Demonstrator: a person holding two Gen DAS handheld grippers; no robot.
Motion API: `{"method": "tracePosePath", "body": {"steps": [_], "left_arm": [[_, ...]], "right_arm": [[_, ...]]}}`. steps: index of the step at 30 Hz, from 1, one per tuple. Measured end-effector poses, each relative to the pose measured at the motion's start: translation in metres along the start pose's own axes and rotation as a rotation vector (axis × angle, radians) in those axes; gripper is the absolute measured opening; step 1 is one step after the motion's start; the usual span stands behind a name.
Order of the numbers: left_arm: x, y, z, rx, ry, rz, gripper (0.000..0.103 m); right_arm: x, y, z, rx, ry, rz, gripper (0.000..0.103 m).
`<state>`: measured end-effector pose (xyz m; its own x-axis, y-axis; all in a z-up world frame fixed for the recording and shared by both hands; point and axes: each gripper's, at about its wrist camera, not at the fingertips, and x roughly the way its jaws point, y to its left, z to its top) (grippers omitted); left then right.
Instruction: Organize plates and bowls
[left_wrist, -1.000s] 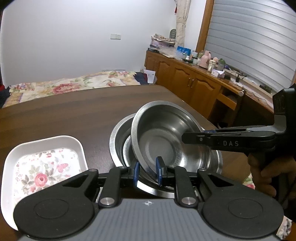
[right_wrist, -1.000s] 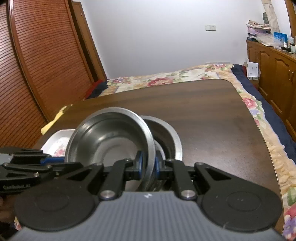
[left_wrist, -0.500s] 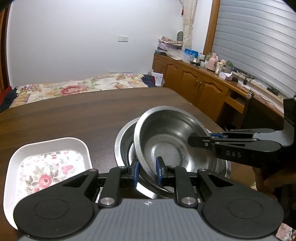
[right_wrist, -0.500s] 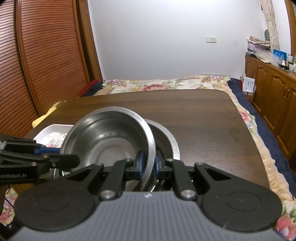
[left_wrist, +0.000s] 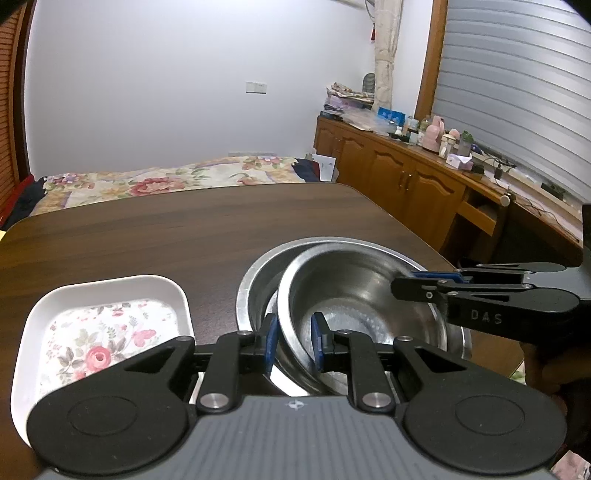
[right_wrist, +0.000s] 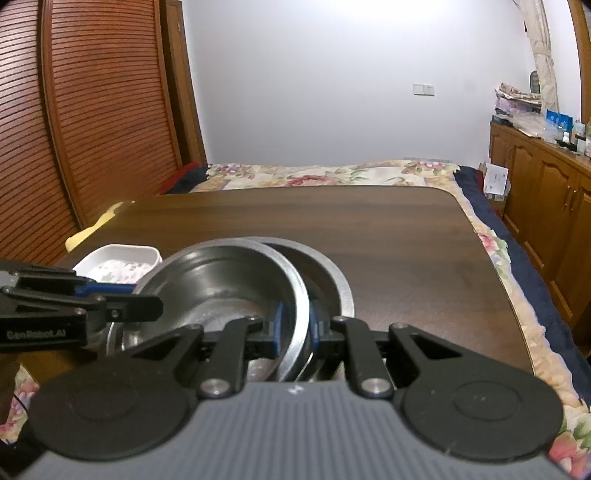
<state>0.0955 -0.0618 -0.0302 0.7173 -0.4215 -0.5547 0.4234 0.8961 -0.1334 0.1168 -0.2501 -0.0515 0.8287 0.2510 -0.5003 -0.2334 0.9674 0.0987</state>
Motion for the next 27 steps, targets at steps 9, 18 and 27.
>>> {"method": "tracePosePath", "body": {"steps": [9,18,27], "left_arm": [[-0.011,0.003,0.0,-0.017,-0.048,0.01,0.024],[-0.023,0.002,-0.01,-0.005,-0.138,0.056,0.061],[-0.015,0.006,-0.017,-0.028,-0.114,0.053,0.06]], "right_arm": [[-0.012,0.0,0.002,0.005,-0.047,0.003,0.024],[-0.025,-0.001,-0.005,0.0,-0.121,-0.02,0.051],[-0.011,-0.009,-0.018,0.019,-0.106,-0.056,0.056]]}}
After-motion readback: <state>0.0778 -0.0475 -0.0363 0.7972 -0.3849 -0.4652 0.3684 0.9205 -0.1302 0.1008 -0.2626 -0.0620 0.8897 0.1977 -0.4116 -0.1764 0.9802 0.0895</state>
